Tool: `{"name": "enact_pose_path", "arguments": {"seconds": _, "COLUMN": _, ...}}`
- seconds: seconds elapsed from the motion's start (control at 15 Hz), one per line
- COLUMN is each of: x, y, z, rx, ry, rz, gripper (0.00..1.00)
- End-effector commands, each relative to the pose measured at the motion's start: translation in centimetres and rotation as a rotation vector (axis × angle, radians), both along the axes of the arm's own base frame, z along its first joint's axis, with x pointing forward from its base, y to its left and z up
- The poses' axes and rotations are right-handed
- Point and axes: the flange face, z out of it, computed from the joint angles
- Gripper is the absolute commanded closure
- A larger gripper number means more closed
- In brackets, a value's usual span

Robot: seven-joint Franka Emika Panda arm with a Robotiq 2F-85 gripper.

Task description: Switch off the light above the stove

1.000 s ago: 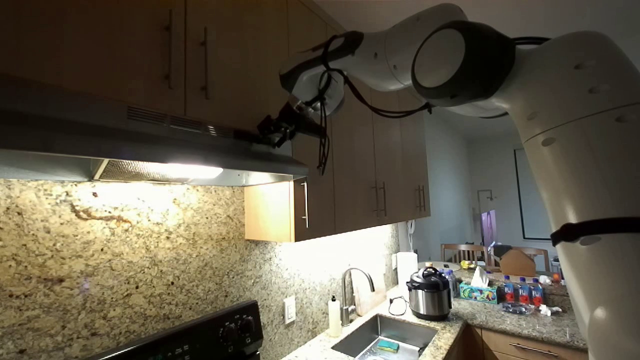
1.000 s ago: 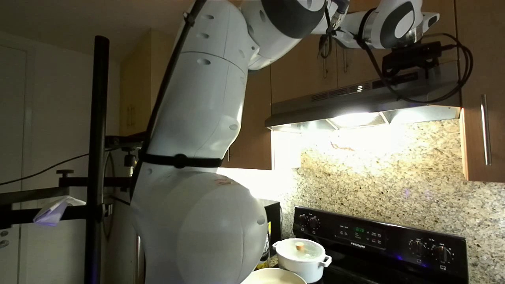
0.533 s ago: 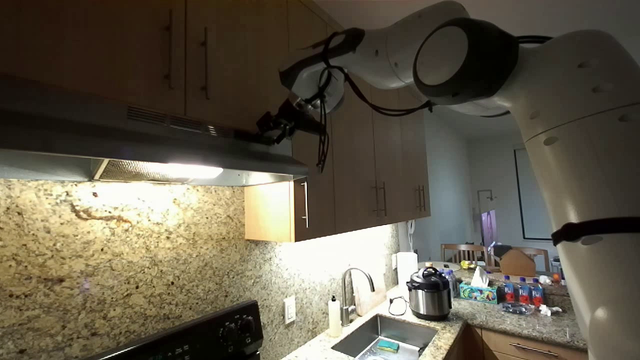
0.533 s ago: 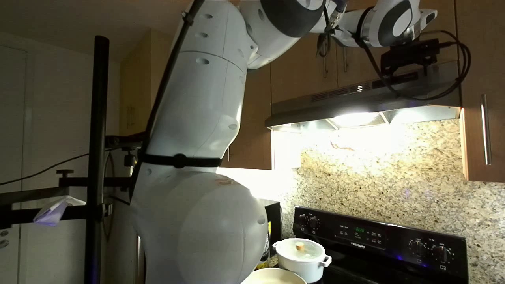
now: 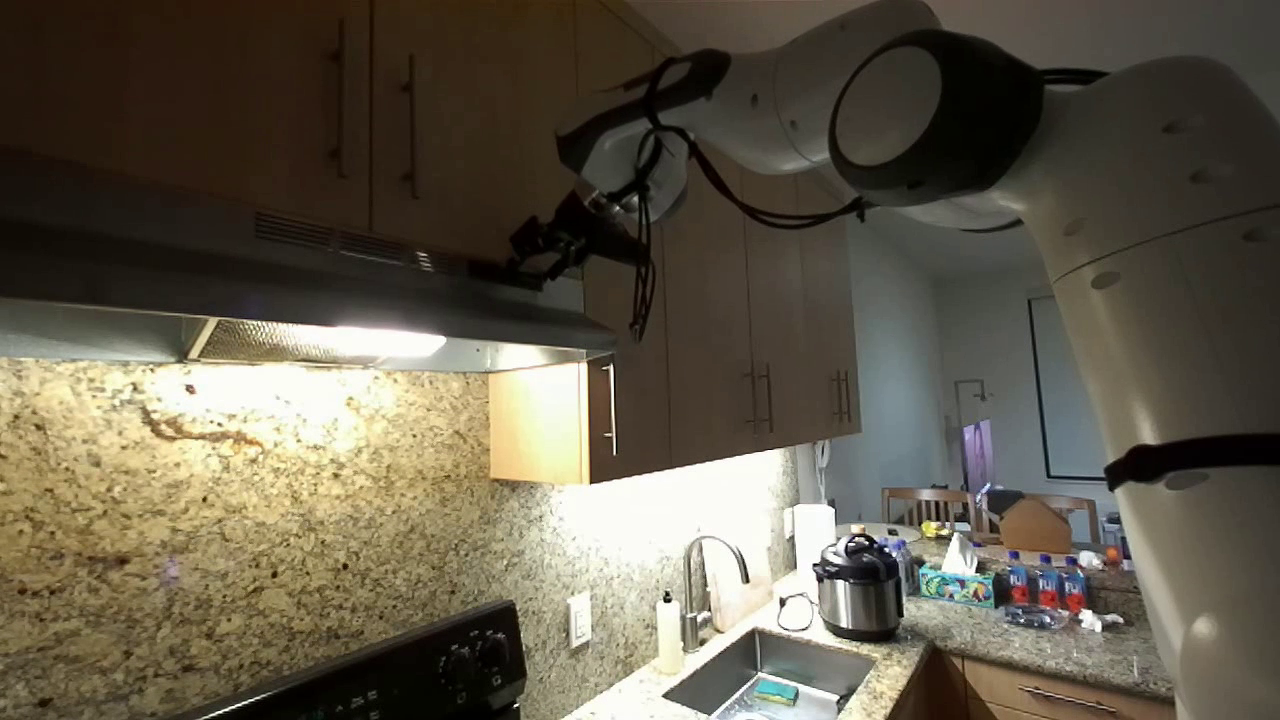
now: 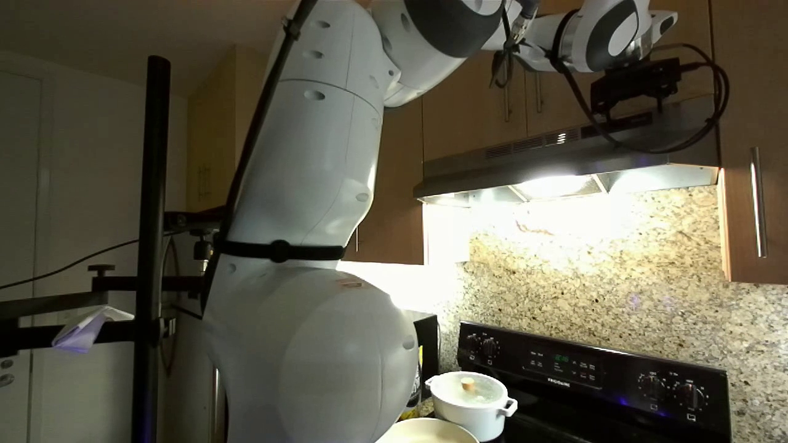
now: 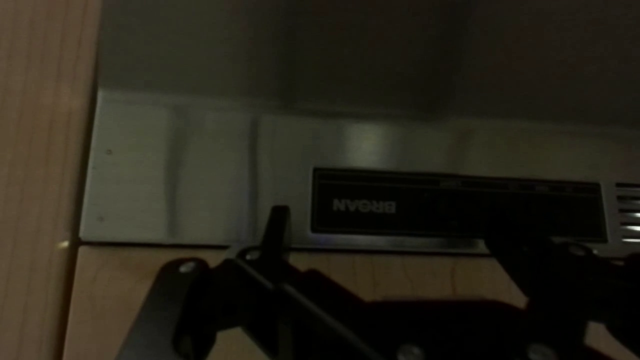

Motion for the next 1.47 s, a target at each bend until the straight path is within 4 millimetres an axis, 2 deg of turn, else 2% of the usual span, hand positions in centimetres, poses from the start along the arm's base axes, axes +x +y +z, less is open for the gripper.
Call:
{"name": "enact_pose_path", "arguments": {"seconds": 0.0, "x": 0.1, "y": -0.6, "z": -0.6, "rx": 0.024, "ry": 0.015, "rz": 0.013, "gripper": 0.00}}
{"name": "enact_pose_path", "arguments": {"seconds": 1.07, "x": 1.2, "y": -2.7, "z": -1.5, "rx": 0.037, "ry": 0.051, "rz": -0.011, "gripper": 0.00}}
{"name": "enact_pose_path", "arguments": {"seconds": 1.4, "x": 1.3, "y": -3.3, "z": -1.2, "rx": 0.025, "ry": 0.028, "rz": -0.020, "gripper": 0.00}}
